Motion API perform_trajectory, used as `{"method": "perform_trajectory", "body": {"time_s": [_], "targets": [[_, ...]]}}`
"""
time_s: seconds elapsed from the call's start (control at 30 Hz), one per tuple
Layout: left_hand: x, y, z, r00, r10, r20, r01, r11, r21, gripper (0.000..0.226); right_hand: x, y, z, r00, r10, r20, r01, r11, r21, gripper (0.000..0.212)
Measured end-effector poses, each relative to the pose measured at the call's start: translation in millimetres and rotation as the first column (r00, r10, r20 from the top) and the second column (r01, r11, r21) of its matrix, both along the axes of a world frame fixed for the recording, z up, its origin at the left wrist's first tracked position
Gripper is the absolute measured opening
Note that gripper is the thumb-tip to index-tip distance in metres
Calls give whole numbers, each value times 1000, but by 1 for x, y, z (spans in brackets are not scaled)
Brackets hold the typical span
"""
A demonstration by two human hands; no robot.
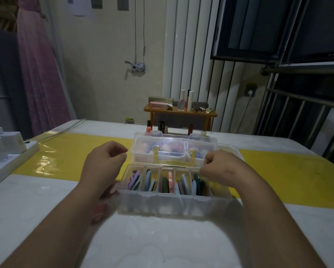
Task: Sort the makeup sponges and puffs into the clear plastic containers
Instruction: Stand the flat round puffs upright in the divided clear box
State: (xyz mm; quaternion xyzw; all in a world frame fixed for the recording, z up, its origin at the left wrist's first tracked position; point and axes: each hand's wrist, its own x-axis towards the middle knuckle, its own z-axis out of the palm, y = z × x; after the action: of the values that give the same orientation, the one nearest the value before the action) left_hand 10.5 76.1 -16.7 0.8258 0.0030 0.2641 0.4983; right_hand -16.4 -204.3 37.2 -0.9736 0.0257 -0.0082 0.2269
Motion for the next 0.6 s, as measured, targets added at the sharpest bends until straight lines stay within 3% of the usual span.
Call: {"method": "perform_trajectory", "body": {"time_s": [0.23,0.47,0.6], "targets": [[0,21,3,961,159,-225,-114,973,199,43,2,3,-3,998,3,70,-5,1000,22,8],[1,23,-1,914,213,-346,-25,879,476,8,-3,22,-8,974,120,191,-143,983,114,8],[-2,23,0,895,238,-378,5,841,542,22,-5,33,-13,950,193,246,-229,965,126,9]]}}
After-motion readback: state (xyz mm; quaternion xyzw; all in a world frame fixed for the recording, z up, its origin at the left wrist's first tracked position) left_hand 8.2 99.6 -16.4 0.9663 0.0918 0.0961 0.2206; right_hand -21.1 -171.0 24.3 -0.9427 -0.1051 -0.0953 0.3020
